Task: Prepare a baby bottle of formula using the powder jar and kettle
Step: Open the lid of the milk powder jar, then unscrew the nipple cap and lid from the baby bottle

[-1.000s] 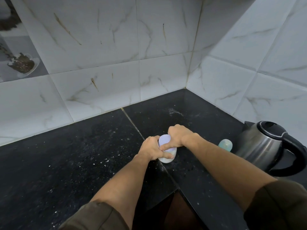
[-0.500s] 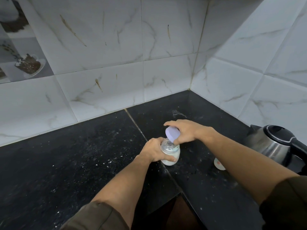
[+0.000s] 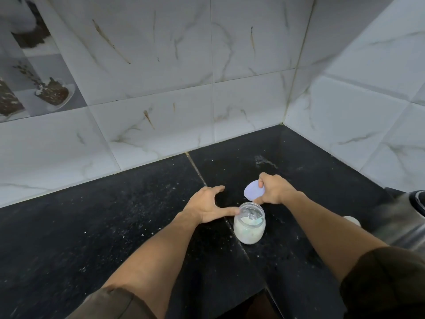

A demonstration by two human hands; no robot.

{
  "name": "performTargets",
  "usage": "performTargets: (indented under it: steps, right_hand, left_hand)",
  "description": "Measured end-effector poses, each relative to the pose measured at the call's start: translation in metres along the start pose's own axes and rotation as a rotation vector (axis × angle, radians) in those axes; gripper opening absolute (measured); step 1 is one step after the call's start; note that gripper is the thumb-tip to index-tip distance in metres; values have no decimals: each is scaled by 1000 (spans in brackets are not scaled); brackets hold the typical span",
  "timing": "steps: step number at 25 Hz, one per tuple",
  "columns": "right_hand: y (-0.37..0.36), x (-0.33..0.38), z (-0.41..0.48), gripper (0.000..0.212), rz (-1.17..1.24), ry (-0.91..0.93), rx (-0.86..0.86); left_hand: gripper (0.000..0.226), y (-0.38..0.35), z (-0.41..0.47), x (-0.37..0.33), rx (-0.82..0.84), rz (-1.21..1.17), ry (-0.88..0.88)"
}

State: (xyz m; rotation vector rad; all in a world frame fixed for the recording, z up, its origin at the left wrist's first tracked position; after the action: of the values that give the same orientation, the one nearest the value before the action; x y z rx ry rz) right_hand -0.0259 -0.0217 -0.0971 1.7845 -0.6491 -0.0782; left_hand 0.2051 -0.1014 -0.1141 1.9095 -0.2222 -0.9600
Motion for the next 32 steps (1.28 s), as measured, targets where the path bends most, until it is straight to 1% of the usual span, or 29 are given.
performTargets:
  steps: [4,5,8,9,12,14,17,19,21,24,26,27,29,32]
  right_hand:
    - [-19,-4,17,50,-49,4,62]
    - [-22,-4,19,50,-52,3,67]
    - [-28,-8,24,52,-37,10,101]
    - [-28,-9,23,53,-34,15,111]
    - [-14,-12,10,55,-23,29,86]
    - [13,-20,-5,50,-32,26,10]
    - [66,-52,-42,38,-87,-59,-110]
    - [92,-77,-72,35,-101,-143,-135]
    - [102,-99,-98,46,-104,-225,-122]
    - [90,-115,-129,72,-88,-266,-16]
    - [72,-117,-146,82,-140,-265,50]
    - [61,-114,-149,83,-165,-255,63]
    - [42,-114,-161,79,-198,-255,48]
    - [25,-111,-176,62,-233,-266,-7]
  left_hand:
    - [121,15,8,8,-153,-36,-24]
    - [114,17,10,8,-171,-18,-23]
    - [73,19,20,2,-205,16,-4]
    - [64,19,23,-2,-215,19,-19]
    - [54,24,30,-26,-234,39,-104]
    - [53,34,34,-52,-274,60,-166]
    - [62,37,34,-113,-308,71,-301]
    - [72,25,31,-157,-265,63,-378]
    - [80,2,28,-193,-171,48,-417]
    - [91,-43,20,-223,35,1,-413]
    - [99,-72,13,-233,128,-15,-401]
    - [101,-83,11,-231,144,-20,-387]
    - [104,-103,5,-232,161,-47,-371]
    - [102,-126,-7,-227,203,-81,-352]
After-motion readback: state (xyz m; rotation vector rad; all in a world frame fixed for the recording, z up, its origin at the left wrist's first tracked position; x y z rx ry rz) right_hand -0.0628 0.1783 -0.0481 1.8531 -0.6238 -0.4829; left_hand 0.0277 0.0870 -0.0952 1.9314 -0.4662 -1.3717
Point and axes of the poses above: each hand's wrist, its own z-axis towards the middle knuckle, its own y-axis out of the back of the hand, x = y × z, the point moved 5 cm from there along z, towards the middle knuckle, and after that the axes turned 2 degrees about x, right-handed, at the moved point
